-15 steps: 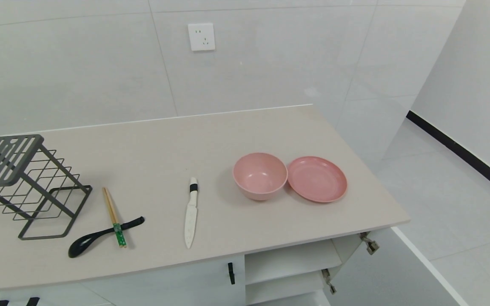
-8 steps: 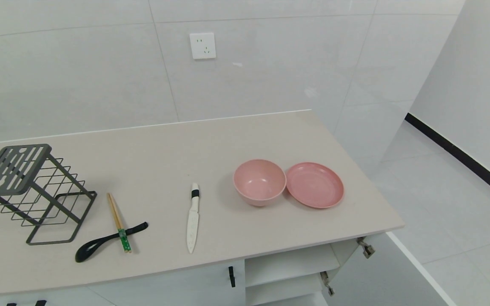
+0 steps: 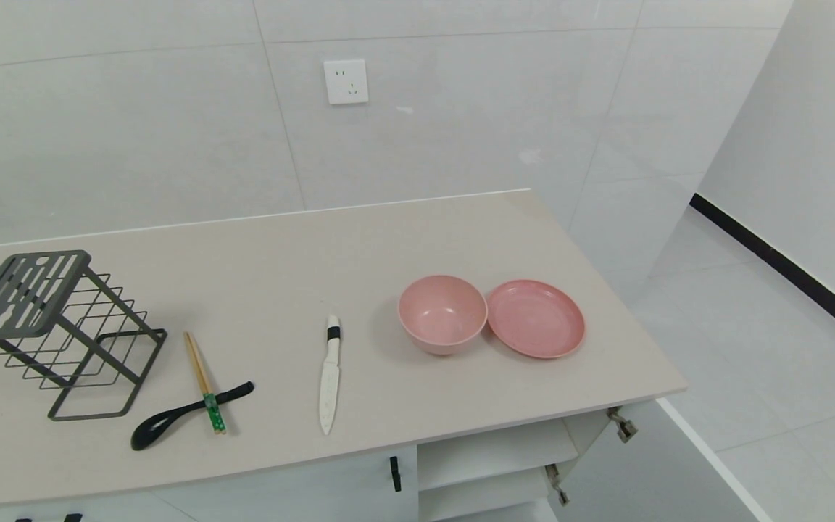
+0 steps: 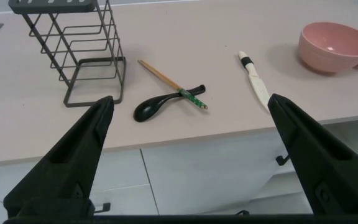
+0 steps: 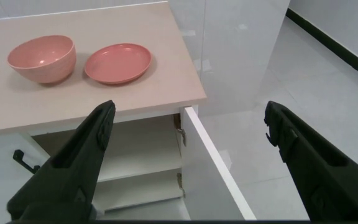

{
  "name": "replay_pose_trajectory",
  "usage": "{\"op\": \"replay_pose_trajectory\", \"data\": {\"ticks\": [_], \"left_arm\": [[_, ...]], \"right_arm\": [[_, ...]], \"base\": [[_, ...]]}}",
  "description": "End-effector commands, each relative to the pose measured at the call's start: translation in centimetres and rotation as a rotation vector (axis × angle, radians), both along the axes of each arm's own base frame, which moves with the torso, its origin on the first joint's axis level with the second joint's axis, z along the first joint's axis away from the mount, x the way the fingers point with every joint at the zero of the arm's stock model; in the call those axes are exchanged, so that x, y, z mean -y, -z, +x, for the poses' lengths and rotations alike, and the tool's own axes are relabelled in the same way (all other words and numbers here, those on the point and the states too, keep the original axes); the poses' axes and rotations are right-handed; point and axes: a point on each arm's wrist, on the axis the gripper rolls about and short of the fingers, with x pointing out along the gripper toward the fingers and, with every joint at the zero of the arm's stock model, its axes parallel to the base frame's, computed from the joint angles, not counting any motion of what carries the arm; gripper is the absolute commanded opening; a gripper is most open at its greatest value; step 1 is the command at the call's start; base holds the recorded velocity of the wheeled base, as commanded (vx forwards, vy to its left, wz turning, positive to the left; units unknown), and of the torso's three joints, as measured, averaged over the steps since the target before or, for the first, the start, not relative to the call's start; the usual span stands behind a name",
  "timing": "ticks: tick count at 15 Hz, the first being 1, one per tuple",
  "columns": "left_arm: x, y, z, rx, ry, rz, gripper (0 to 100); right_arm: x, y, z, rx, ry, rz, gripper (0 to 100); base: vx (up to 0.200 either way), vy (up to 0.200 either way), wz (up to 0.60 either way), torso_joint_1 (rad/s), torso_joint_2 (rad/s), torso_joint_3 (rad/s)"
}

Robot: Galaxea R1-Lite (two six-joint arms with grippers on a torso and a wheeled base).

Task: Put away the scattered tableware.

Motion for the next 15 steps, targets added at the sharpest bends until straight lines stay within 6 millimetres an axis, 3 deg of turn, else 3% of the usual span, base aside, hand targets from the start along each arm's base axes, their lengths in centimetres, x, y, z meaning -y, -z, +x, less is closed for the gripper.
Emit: {"op": "replay_pose_trajectory", "data": {"ticks": [1,6,10,12,15], "left_arm": [[0.0,0.0,0.0,0.0,-0.001,0.002,100],[0.0,0.0,0.0,-0.001,-0.001,0.008,100],[0.0,0.0,0.0,-0.001,0.001,0.01,100],[0.0,0.0,0.0,-0.003,0.001,0.006,100],[0.0,0.0,0.0,0.0,0.001,0.011,100]], "right_arm": [[0.0,0.0,0.0,-0.001,-0.002,0.001,100],[0.0,0.0,0.0,-0.001,-0.006,-0.002,100],[-0.2,-1.7,-0.1,0.149,-0.109,-0.028,100],[-0.3,-2.1,0.3,0.066,-0.204,-0.001,100],[-0.5,-5.3,3.1,-0.152,-0.301,0.014,100]], "base": [[0.2,0.0,0.0,0.017,-0.03,-0.017],[0.0,0.0,0.0,0.0,0.0,0.0],[0.0,0.0,0.0,0.0,0.0,0.0],[0.0,0.0,0.0,0.0,0.0,0.0],[0.0,0.0,0.0,0.0,0.0,0.0]]}}
